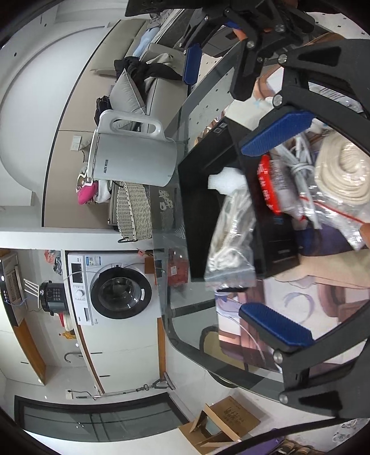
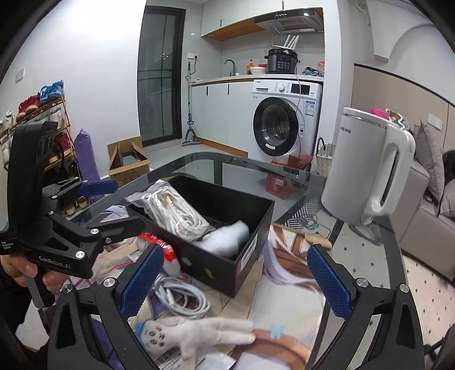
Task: Organize soft objects
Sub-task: 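Lower the cable bag into the black box and open the left tool, then move the right tool to the white plush doll and grasp its head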
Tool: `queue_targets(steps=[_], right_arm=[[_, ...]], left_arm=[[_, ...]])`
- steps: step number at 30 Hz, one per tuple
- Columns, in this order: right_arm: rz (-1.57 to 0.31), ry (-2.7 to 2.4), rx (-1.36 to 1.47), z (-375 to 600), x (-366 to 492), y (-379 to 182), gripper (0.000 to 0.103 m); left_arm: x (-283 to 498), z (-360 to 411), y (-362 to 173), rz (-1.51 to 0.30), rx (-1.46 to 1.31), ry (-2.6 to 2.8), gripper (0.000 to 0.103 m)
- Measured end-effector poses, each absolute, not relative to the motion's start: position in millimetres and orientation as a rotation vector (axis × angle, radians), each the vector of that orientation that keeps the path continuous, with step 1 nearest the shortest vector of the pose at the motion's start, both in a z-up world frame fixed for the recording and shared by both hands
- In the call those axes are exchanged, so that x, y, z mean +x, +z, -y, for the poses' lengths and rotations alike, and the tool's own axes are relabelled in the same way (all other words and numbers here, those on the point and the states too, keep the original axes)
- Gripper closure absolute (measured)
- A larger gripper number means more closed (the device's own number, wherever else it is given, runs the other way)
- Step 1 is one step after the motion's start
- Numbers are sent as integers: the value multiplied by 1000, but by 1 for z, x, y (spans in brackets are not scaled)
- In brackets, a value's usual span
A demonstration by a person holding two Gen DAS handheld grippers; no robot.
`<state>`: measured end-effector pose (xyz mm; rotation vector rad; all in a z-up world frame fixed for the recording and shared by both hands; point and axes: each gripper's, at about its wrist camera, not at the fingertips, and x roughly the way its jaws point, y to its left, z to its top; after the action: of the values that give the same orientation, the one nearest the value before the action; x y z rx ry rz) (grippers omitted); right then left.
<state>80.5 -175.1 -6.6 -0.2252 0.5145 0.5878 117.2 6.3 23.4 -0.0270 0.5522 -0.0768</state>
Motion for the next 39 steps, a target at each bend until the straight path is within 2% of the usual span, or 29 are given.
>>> queue_targets(steps=[18, 39], right_arm=[[-624, 541, -150, 194, 40, -27, 1], [-791, 589, -209, 190, 37, -62, 1]], left_arm=[[58, -17, 15, -558, -79, -67, 0], [60, -7, 4, -599, -68, -128, 0]])
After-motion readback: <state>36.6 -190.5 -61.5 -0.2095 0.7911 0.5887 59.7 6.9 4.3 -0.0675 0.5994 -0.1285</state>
